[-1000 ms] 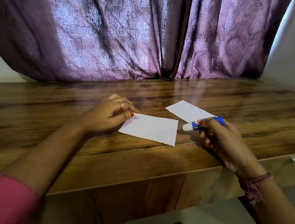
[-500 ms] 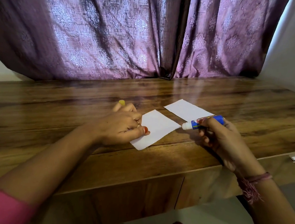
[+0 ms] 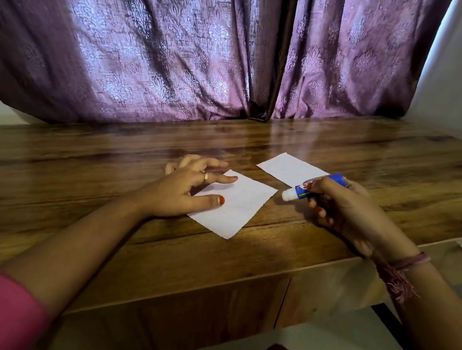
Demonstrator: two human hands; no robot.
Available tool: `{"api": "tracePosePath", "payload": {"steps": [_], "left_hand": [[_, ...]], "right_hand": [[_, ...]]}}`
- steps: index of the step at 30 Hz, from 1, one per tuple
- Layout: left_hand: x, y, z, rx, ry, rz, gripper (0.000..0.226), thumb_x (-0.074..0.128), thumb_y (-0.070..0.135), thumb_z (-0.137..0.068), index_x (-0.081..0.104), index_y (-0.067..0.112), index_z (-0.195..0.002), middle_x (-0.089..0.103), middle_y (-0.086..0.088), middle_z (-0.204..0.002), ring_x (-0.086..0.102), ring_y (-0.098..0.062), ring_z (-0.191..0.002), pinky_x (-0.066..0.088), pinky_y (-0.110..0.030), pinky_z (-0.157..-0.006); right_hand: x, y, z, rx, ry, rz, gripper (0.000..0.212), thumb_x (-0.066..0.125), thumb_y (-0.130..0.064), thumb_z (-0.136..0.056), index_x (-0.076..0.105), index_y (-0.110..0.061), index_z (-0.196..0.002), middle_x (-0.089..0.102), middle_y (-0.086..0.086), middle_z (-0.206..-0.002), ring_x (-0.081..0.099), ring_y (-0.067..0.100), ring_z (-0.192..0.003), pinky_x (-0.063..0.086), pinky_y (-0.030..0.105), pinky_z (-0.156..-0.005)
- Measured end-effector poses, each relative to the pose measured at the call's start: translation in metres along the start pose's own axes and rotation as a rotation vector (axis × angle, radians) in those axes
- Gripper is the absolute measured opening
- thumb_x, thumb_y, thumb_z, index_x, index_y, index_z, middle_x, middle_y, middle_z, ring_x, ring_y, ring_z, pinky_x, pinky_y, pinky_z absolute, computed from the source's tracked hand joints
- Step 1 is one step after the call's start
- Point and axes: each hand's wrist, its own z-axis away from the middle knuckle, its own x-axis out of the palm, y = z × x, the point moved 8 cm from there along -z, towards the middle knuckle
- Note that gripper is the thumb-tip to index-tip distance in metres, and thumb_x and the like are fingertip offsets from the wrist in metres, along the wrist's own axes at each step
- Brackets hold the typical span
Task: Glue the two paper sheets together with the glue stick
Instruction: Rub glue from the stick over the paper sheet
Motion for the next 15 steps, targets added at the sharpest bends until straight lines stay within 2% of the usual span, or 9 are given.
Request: {"api": "tracePosePath", "payload": {"steps": [3, 6, 11, 15], "left_hand": [[0.005, -0.005, -0.002, -0.024, -0.026, -0.043, 0.046, 0.048, 0.071, -0.073, 0.045, 0.065, -0.119, 0.021, 0.031, -0.146, 0.000, 0.003, -0.136, 0.001, -0.038, -0.099], [0.012, -0.005, -0.001, -0.036, -0.065, -0.077, 0.045, 0.046, 0.072, -0.073, 0.049, 0.063, -0.117, 0.018, 0.027, -0.149, -0.008, 0.010, -0.130, -0.004, -0.036, -0.099], [0.014, 0.002, -0.001, -0.066, -0.049, -0.136, 0.048, 0.046, 0.075, -0.070, 0.055, 0.051, -0.111, 0.024, 0.021, -0.147, -0.005, 0.002, -0.135, -0.003, -0.038, -0.099], [0.017, 0.006, -0.001, -0.086, -0.058, -0.140, 0.057, 0.041, 0.081, -0.067, 0.055, 0.046, -0.110, 0.024, 0.019, -0.146, -0.004, 0.006, -0.132, -0.004, -0.035, -0.097]], "right_hand": [[-0.001, -0.004, -0.008, 0.004, -0.001, 0.076, 0.013, 0.061, -0.017, -0.083, 0.071, -0.016, -0.074, 0.057, 0.002, -0.059, 0.044, 0.008, -0.044, 0.033, 0.017, -0.037], [-0.002, -0.011, -0.017, -0.013, 0.024, 0.140, 0.012, 0.064, -0.017, -0.081, 0.069, -0.020, -0.071, 0.057, 0.001, -0.059, 0.045, 0.009, -0.046, 0.034, 0.020, -0.043], [0.005, -0.019, -0.025, -0.066, -0.006, 0.199, 0.005, 0.065, -0.019, -0.082, 0.065, -0.014, -0.079, 0.060, -0.001, -0.059, 0.049, 0.007, -0.049, 0.039, 0.017, -0.042], [0.016, -0.018, -0.032, -0.071, -0.093, 0.216, 0.005, 0.062, -0.013, -0.084, 0.067, -0.015, -0.083, 0.067, -0.001, -0.060, 0.051, 0.009, -0.048, 0.043, 0.021, -0.044]]}}
